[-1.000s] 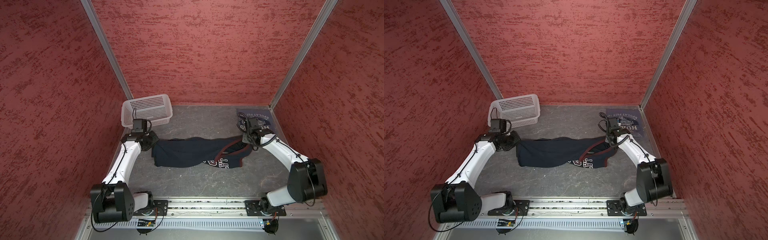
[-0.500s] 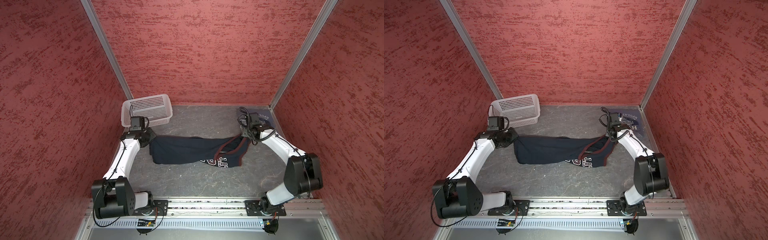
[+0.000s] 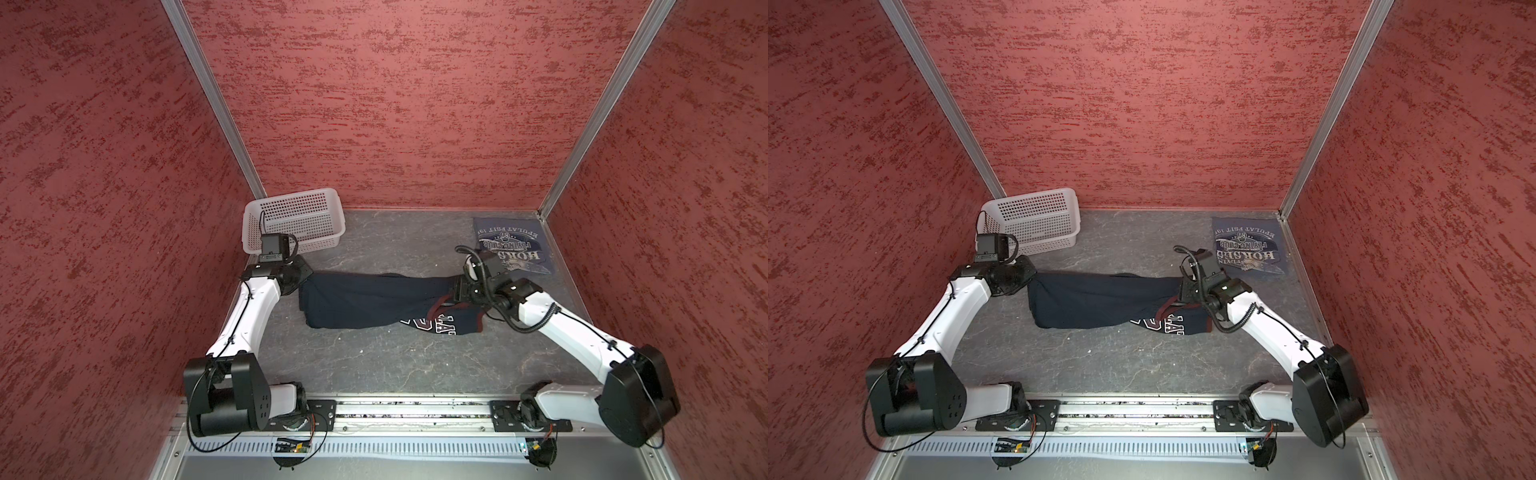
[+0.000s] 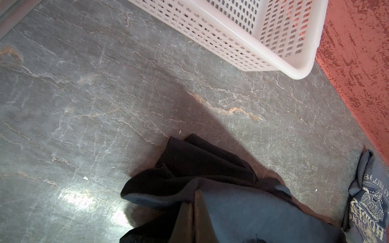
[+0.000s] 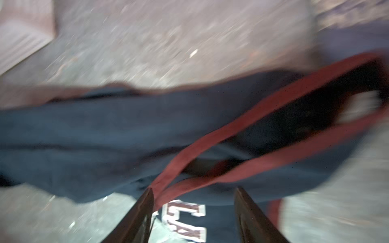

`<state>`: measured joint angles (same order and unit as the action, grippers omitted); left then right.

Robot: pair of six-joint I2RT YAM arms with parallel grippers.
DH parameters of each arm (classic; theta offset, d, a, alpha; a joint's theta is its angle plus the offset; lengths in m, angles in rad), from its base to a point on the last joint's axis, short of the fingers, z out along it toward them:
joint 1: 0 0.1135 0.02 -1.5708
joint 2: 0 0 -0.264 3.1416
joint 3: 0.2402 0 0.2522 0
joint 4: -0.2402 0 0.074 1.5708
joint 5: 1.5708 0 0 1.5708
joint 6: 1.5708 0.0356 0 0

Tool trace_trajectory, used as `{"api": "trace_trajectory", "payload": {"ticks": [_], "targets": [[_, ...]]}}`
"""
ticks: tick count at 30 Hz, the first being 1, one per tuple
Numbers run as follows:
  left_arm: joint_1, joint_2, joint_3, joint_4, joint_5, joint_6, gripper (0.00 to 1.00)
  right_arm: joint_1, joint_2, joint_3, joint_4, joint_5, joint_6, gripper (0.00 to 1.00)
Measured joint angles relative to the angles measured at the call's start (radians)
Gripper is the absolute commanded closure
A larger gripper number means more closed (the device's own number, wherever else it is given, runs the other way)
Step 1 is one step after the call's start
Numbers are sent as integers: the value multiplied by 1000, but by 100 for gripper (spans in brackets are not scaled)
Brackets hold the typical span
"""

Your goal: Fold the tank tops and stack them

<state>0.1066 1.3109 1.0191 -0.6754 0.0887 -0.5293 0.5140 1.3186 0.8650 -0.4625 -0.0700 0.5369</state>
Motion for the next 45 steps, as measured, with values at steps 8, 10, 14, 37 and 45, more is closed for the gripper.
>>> {"api": "trace_trajectory", "payload": {"ticks": [8,10,14,37,45], "targets": [[0,0,-3,0,0,0,100,62,42,-102,157,-109,105,50],[0,0,-3,0,0,0,100,72,49,-120,192,-127,124,53],[0,0,-3,0,0,0,100,93,89,-142,257,-165,159,57],[2,-32,-5,2,46,-13,100,51,-317,-31,63,11,13,100],[-121,69,71,55,79,-41,99,-3,-464,27,-104,64,-61,100]]}}
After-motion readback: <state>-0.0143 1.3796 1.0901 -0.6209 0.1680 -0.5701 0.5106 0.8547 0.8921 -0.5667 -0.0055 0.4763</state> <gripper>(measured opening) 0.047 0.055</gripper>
